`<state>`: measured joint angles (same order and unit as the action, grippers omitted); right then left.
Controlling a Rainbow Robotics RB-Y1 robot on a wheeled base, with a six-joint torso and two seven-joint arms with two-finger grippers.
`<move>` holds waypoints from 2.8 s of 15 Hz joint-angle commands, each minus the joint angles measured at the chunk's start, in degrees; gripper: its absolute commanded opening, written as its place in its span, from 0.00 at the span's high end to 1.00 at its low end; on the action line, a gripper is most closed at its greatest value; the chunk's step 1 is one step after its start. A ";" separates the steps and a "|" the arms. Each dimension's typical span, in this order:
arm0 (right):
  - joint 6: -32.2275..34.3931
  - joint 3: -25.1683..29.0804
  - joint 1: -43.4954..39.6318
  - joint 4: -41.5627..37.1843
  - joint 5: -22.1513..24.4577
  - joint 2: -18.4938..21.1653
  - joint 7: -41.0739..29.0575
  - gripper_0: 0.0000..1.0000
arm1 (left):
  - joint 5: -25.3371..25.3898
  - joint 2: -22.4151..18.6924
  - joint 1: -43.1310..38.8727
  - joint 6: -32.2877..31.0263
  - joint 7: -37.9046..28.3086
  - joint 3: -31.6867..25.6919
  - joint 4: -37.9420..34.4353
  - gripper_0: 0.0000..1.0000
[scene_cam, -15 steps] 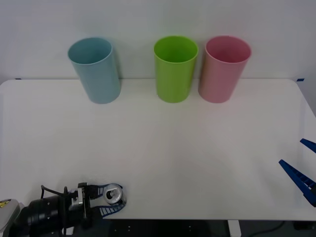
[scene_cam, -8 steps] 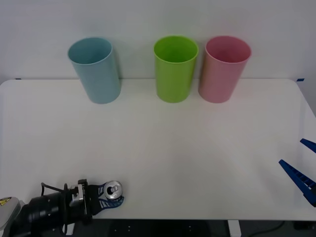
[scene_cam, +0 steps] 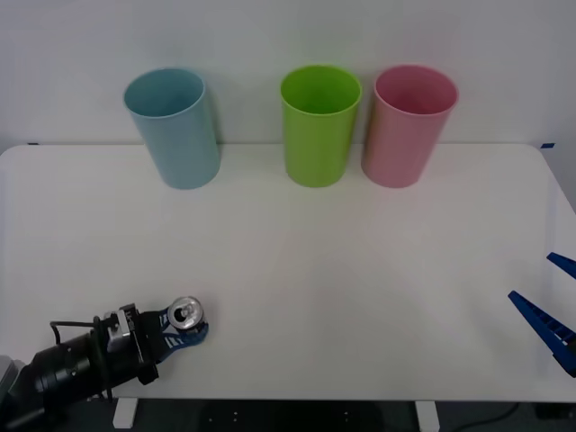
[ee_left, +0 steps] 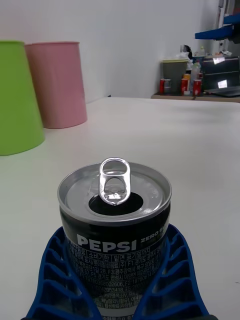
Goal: Grasp the object on the table and drop it into the matching bin: aluminum can to the light blue bin, PET bottle to the pink bin.
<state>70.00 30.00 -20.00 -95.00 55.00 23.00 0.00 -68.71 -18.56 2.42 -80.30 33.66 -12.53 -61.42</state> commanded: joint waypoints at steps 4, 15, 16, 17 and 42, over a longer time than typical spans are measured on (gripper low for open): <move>0.00 0.00 0.00 0.00 0.00 0.00 0.00 0.00 | 0.95 -0.07 2.24 3.13 -3.52 -5.40 -0.01 1.00; 0.00 0.00 0.00 0.00 0.00 0.00 0.00 0.00 | 6.83 -0.07 2.77 16.14 -23.12 -9.97 -11.26 1.00; 0.00 0.00 0.00 0.00 0.00 0.00 0.00 0.00 | 7.98 0.02 2.77 17.29 -24.44 -10.24 -12.23 1.00; 0.00 0.00 0.00 0.00 0.00 0.00 0.00 0.00 | 9.56 -0.07 2.77 18.25 -24.70 -10.24 -12.67 1.00; 0.00 0.00 0.00 0.00 0.00 0.00 0.00 0.00 | -14.35 -0.69 21.58 47.52 -53.97 -9.09 -23.57 1.00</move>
<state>70.00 30.00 -20.00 -95.00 55.00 23.00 0.00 -81.96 -19.30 22.68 -32.97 -20.33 -21.71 -86.51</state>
